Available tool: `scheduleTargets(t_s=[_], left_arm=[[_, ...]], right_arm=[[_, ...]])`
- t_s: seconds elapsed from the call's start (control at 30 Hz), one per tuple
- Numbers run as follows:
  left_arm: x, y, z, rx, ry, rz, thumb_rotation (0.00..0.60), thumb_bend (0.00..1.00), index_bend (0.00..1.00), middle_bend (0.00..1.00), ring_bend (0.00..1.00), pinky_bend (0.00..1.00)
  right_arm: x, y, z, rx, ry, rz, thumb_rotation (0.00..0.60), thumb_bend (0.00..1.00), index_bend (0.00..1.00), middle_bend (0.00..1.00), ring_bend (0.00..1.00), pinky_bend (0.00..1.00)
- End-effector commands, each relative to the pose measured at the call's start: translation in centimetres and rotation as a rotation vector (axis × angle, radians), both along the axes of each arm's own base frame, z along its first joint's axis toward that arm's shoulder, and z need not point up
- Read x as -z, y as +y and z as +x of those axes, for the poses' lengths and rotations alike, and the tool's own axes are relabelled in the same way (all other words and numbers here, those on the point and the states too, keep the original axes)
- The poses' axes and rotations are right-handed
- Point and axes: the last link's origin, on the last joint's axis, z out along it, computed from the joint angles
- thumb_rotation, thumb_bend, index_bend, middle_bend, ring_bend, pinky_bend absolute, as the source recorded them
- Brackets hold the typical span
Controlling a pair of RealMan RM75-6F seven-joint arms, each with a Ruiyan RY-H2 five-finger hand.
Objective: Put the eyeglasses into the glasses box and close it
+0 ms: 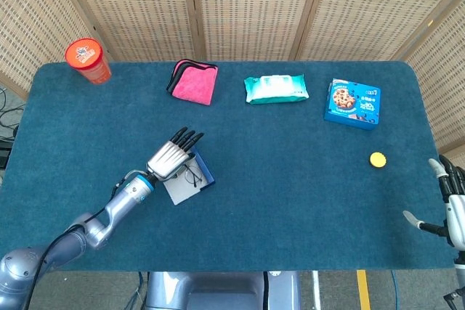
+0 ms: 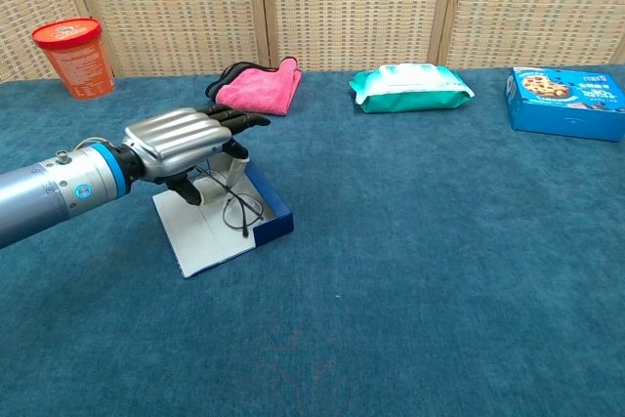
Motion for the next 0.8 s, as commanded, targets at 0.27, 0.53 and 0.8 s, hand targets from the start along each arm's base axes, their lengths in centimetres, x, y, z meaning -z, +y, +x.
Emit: scheduleTargets(t_s=[0.27,0.53,0.8], left_arm=[[1.1,0.4,1.3,0.052,0.016,0.002,0.600,0.42,0.57,0.00,0.00,0.00],[0.5,0.6,1.0,0.077,0.022,0.030,0.600,0.42,0.05,0.00,0.00,0.00],[0.0,0.5,0.8,0.073,0.002,0.036,0.600,0.42,0.00,0.00,0.00,0.00]], right_arm=[[0.0,-0.1,-0.1,0.003,0.000,0.002,0.600,0.00,0.00,0.00,0.00,0.00],[0.0,0.0,-0.1,0.002,-0.001,0.004,0.600,0.00,0.00,0.00,0.00,0.00],[0.0,0.1,0.1,0.000,0.002,0.005,0.600,0.00,0.00,0.00,0.00,0.00]])
